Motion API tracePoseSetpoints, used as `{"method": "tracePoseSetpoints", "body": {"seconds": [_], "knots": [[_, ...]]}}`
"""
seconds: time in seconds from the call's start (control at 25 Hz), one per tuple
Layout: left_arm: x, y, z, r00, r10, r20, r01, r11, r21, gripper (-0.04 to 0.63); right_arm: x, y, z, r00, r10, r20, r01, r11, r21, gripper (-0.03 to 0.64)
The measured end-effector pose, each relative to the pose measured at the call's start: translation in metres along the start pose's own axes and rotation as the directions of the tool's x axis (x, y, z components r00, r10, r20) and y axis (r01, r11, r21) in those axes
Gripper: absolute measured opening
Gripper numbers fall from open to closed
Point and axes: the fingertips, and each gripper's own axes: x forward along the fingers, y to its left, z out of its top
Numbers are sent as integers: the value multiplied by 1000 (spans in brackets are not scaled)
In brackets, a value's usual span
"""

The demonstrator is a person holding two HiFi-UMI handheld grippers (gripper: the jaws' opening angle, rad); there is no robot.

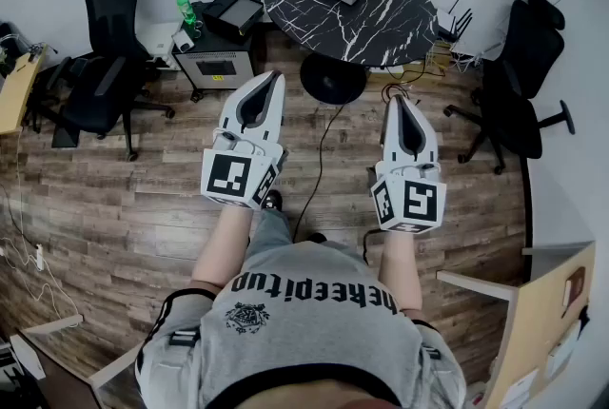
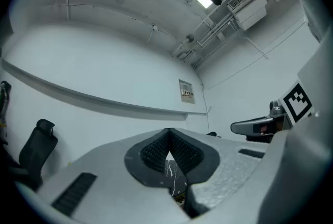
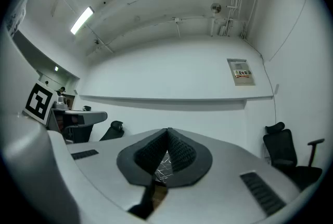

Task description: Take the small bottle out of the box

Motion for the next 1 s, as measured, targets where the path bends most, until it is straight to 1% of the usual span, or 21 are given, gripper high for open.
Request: {"method": "tracePoseSetpoints", "body": {"seconds": [0.36,0.52,0.64,1.0], "knots": [[12,13,-4,1000,-12,-1,12,1000,0,3,16,3,-5,1000,-8,-13,8,1000,-7,1],[22,23,-6,1000,-18,4,18,1000,-2,3,29,3,-2,1000,-23,20,22,1000,2,2],[31,34,-6,1000,-28,9,28,1000,-4,3,42,4,1,999,-36,38,35,999,12,0],[75,82,-15,998,-62,12,62,998,-8,3,100,10,-8,997,-76,34,75,997,22,1]]}}
